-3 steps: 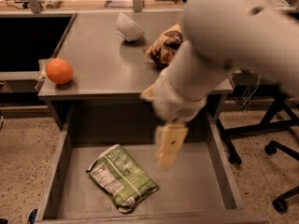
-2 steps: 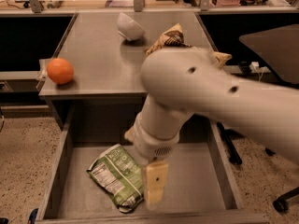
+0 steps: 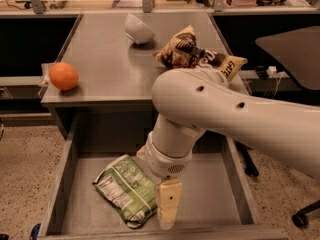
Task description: Pick green jalapeno chip bag from top drawer and place on counter
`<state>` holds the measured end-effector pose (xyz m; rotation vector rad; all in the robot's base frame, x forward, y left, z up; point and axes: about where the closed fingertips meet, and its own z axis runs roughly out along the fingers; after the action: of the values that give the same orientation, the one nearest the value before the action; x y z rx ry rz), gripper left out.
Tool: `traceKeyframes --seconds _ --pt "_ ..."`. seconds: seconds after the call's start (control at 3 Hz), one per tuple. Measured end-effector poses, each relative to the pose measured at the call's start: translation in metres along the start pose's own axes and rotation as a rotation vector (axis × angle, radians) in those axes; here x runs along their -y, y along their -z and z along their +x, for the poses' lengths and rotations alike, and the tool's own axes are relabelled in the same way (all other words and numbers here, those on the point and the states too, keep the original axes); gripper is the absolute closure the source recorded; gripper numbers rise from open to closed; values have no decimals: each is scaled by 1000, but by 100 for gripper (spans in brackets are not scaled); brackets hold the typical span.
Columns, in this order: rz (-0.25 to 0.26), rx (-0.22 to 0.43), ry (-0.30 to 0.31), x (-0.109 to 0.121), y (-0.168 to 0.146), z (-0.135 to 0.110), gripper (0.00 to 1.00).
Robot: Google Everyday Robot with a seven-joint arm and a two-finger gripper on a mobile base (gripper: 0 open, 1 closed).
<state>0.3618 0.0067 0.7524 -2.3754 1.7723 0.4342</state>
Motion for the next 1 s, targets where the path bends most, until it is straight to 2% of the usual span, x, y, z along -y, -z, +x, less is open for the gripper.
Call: traceKeyframes --seconds 0.33,0.67,1.0 --pt "52 80 -18 60 -24 9 0" --pt "58 137 -83 99 -48 9 0" --pt "-17 215 -173 126 -102 -9 3"
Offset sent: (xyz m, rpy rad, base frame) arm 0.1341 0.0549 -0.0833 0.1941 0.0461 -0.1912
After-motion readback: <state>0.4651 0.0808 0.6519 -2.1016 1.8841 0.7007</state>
